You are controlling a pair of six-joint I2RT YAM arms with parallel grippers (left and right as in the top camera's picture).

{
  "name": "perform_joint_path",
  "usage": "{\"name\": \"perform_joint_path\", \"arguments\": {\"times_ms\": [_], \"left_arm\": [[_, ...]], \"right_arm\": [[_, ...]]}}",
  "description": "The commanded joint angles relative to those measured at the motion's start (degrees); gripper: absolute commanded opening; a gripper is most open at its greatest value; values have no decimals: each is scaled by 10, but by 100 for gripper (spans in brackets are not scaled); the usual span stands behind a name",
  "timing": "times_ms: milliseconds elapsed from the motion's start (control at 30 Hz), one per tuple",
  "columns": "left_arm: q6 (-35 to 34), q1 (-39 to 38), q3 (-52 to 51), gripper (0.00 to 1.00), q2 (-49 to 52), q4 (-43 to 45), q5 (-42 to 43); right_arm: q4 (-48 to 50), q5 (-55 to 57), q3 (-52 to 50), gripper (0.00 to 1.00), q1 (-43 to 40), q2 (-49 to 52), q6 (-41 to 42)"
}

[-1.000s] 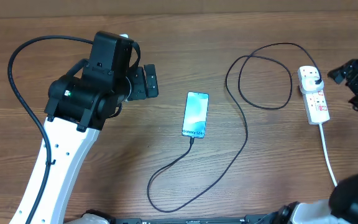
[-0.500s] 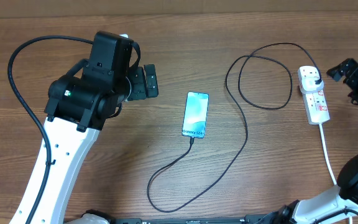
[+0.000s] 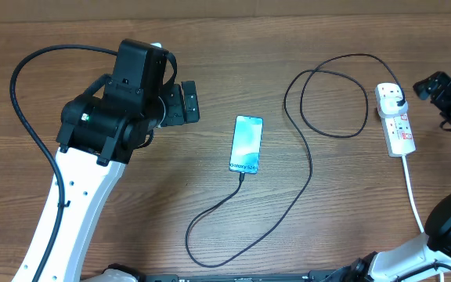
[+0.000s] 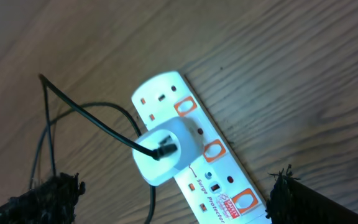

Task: Plug charger to phone and switch on socket
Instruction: 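Move the right gripper to the white power strip beside the charger, then position the right gripper over the orange switch next to the charger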

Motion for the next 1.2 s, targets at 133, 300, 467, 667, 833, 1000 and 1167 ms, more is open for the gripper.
{"name": "perform_joint_path", "arguments": {"times_ms": [133, 300, 467, 667, 833, 1000, 1167], "left_arm": [[4, 3, 12, 100, 4, -1, -10], [4, 3, 12, 100, 4, -1, -9], [4, 3, 12, 100, 4, -1, -10], [4, 3, 12, 100, 4, -1, -10], [4, 3, 12, 100, 4, -1, -10], [4, 3, 12, 100, 4, -1, -10], [4, 3, 12, 100, 4, -1, -9]], "right_arm": [[41, -50, -47, 100, 0, -3, -38], [49, -50, -49, 100, 0, 1, -42], [59, -51, -52, 98, 0, 10, -41], [90, -87, -68, 98, 0, 12, -41], [104, -87, -75, 98, 0, 13, -41], [105, -87, -76, 98, 3, 14, -43], [106, -86, -76, 98, 8, 14, -44]]}}
